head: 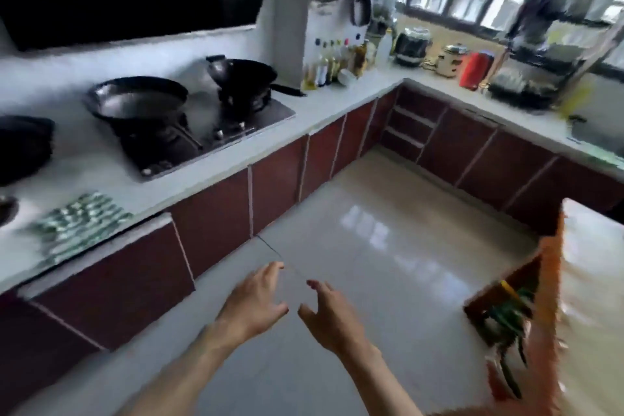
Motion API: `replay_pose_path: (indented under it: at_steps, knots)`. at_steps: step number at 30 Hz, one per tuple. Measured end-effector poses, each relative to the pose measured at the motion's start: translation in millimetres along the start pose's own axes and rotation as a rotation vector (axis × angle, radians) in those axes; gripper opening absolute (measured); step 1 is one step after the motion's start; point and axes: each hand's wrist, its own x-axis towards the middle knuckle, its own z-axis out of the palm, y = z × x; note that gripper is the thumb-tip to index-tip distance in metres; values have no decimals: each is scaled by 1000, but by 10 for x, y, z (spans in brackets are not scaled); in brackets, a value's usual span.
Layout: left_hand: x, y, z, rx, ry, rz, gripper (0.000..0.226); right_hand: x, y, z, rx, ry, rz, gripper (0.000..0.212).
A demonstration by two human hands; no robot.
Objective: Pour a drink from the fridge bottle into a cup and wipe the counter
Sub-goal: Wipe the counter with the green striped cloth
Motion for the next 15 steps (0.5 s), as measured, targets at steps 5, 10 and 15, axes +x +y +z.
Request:
replay_pose_path:
  at_steps: [5,10,15]
  knots:
    - [-552,-944,-401,-90,194,-309,68,489,-912,404,-132,-185,-248,55]
    - [-1018,-1726,-685,-91,309,-564,63,935,-1662,909,-155,-317,-449,56]
    - [-1139,-2082,-988,-57,422,-742,61,1394,-2348,1191,-199,-424,-661,46]
